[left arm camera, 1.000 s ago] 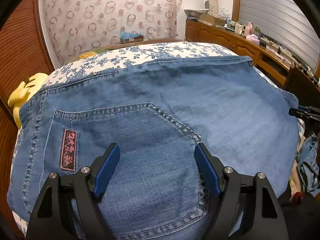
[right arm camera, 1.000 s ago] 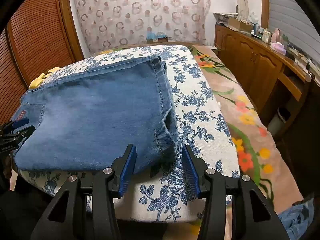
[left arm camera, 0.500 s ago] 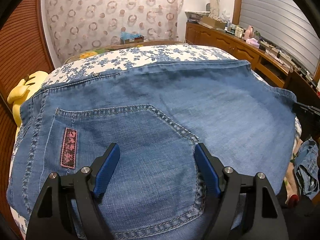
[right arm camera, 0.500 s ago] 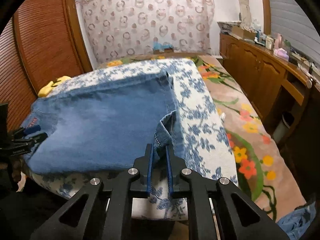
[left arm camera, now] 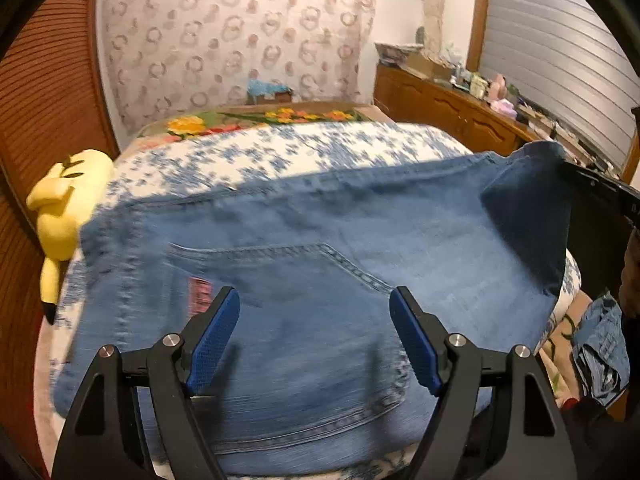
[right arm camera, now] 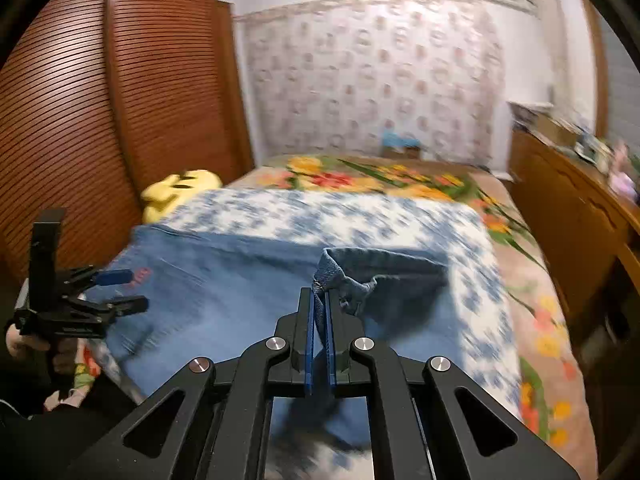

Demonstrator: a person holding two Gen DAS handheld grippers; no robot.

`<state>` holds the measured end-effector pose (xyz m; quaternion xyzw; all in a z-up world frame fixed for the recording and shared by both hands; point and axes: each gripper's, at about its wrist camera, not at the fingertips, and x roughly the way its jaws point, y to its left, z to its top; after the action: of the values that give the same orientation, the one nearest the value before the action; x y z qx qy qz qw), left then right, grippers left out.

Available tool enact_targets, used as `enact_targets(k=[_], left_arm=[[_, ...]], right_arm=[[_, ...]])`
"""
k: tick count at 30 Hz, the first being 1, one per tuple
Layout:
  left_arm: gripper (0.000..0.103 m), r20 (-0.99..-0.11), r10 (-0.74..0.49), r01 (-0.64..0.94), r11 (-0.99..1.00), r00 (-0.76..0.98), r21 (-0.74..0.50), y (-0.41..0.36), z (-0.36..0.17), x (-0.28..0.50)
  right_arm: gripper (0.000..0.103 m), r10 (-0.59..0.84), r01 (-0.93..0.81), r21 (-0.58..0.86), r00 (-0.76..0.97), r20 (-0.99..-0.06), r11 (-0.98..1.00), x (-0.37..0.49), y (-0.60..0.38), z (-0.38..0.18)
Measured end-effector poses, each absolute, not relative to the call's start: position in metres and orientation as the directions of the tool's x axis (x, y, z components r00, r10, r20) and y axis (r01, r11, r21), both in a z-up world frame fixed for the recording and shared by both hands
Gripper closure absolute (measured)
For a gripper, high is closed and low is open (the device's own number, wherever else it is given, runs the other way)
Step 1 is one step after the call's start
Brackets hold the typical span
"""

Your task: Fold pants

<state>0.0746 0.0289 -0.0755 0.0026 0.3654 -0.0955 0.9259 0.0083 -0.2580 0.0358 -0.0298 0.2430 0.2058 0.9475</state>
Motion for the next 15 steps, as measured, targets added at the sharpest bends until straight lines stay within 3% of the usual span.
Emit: enact_targets(k=[9,15], left_arm=[[0.025,-0.635,-0.133,0.105,0.991,0.761,-0.083,0.073,-0.059,0.063],[0.025,-0.632,-0.130,0.092,0.991,0.764,-0.093,0.084,-0.060,0.062]], right_arm=[[0.098,0.548,-0.615,-0.021,0.717,-0.430,0.788,0.015,-0.171,0.065],[0.094,0.580,-0.672,-0.031,0.661,-0.475,0.740,0.037,-0.145,0.054]])
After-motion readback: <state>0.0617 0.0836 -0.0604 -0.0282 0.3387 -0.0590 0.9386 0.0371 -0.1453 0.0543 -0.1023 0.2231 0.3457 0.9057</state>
